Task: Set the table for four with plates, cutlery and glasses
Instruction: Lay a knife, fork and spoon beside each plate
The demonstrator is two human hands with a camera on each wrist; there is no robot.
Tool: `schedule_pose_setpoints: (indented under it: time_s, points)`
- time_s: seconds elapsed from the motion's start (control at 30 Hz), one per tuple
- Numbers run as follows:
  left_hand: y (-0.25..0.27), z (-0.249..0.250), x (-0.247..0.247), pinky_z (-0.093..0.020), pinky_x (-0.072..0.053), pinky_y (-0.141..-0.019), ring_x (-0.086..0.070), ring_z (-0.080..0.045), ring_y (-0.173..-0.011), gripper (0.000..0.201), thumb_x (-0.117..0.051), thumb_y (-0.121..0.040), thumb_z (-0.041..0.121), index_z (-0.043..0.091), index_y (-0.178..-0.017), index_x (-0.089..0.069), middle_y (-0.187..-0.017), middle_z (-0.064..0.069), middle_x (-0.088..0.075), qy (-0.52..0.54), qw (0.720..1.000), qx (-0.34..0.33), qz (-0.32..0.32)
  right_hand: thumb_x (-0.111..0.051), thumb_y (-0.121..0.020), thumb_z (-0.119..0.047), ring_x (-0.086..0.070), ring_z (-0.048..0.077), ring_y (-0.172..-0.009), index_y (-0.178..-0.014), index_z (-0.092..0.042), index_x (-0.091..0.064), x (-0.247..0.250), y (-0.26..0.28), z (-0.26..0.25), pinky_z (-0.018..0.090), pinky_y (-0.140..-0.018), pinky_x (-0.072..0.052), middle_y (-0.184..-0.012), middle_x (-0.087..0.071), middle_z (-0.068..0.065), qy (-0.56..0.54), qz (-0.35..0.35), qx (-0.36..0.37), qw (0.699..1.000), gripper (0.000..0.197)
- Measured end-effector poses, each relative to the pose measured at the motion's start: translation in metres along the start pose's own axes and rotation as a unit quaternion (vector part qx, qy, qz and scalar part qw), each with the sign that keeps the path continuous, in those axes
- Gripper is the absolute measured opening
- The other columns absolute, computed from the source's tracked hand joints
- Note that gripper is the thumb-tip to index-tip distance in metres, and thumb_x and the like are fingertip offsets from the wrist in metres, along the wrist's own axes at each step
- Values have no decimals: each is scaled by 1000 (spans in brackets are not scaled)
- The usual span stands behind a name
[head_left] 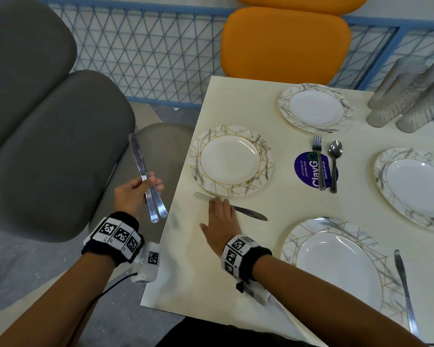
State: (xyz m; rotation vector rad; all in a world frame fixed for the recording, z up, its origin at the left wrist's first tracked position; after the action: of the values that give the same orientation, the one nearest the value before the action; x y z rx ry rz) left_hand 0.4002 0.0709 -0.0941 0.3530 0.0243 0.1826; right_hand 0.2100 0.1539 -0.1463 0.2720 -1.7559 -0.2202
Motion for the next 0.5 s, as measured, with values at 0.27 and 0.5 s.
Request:
schedule_pose_setpoints:
  time_s: [0.27, 0.5]
  points:
    - [0, -3, 5, -24, -54, -73, -71, -8, -65, 22, -60, -87, 7, 4, -109, -63, -88, -8, -68, -4, 1000, -3, 0, -38, -96, -38, -12, 36, -141, -145, 1, -8, -8, -4, -11, 45, -119, -11, -152, -15, 17, -2, -14, 19, 1000, 69]
    - [-1, -3, 8, -19, -56, -64, -71, -8, -63, 20, -59, -88, 6, 4, -107, -62, -88, -9, -68, 1, 1000, 2, -1, -37, -97, -37, -12, 36, -141, -145, 0, -10, -6, -12, -22, 44, -119, -11, -152, -16, 17, -17, -11, 28, 999, 67]
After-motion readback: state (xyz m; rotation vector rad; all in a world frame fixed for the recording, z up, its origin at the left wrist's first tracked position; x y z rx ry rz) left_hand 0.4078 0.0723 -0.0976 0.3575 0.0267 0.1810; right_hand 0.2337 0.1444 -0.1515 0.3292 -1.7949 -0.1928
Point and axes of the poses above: each hand's wrist, its own y-axis away from the middle knuckle, its own x-axis out of the back of the hand, z = x × y, the point moved 5 cm from there along -y, towards the middle knuckle
